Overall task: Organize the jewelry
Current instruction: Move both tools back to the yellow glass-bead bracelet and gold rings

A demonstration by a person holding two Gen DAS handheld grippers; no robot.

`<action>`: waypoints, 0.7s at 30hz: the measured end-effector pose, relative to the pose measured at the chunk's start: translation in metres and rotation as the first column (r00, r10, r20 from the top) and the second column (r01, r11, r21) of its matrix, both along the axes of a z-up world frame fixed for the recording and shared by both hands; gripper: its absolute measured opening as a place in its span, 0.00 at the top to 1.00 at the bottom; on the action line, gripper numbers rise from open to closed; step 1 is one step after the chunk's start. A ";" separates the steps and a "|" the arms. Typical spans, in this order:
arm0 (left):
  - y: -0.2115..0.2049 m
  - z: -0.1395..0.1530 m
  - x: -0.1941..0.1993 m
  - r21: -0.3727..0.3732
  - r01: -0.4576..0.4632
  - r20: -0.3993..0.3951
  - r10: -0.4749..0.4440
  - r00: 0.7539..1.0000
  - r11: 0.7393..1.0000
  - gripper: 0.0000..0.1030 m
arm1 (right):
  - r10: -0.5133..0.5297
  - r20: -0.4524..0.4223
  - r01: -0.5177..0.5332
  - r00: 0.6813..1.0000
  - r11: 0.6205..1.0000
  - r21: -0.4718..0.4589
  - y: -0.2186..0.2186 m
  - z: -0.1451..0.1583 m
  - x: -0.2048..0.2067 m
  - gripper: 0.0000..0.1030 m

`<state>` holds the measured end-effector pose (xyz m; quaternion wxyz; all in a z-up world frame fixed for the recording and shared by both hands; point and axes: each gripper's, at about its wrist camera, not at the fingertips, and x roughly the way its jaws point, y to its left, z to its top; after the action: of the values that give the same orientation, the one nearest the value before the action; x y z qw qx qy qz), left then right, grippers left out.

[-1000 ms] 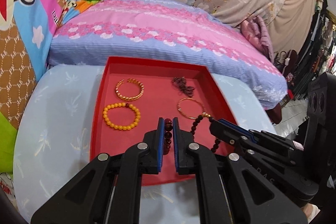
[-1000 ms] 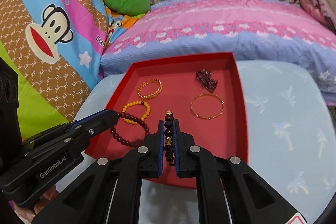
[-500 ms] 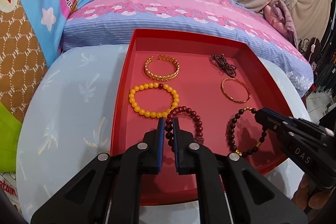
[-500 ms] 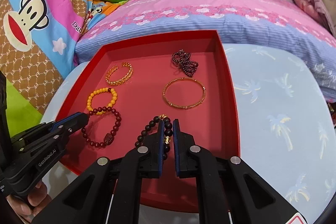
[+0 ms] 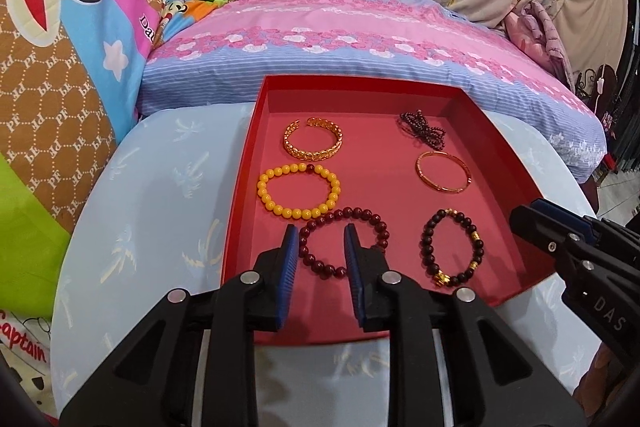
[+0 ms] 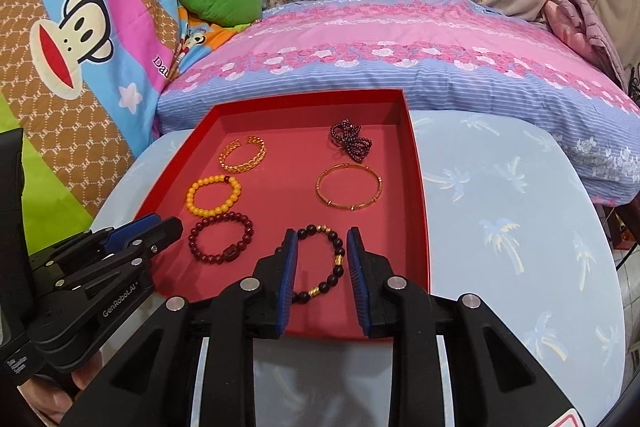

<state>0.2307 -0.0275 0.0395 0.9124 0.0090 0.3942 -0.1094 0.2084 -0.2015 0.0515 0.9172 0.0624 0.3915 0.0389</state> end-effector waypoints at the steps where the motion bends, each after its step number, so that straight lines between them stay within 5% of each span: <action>1: 0.000 0.002 -0.004 0.001 0.000 0.004 0.000 1.000 1.000 0.78 | -0.001 0.003 0.001 1.000 1.000 0.003 0.000 0.001 -0.006 0.75; 21: 0.014 0.010 -0.103 -0.006 -0.035 0.038 0.035 0.999 0.999 0.71 | -0.001 -0.041 0.004 0.999 0.997 0.080 0.000 -0.006 -0.117 0.75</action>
<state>0.1275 -0.0136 0.0499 0.9216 0.0018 0.3766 -0.0940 0.0916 -0.2011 0.0456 0.9058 0.1004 0.4083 0.0523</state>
